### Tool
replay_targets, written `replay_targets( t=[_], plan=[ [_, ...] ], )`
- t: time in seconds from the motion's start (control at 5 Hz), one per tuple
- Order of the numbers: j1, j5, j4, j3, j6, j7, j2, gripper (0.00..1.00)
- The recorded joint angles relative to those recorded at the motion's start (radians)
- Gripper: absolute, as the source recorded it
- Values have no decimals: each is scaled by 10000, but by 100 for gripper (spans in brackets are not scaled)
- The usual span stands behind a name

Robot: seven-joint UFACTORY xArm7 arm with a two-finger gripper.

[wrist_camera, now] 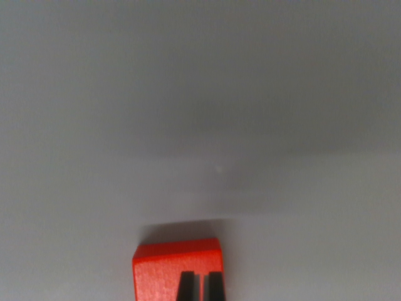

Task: Reach red block

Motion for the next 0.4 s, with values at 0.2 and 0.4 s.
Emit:
replay_targets(
  t=[0.2,0.4],
  plan=[
    [0,0,0,0,0,0,0,0],
    [25,-6,-252,16,-326,40,74,0]
  ],
)
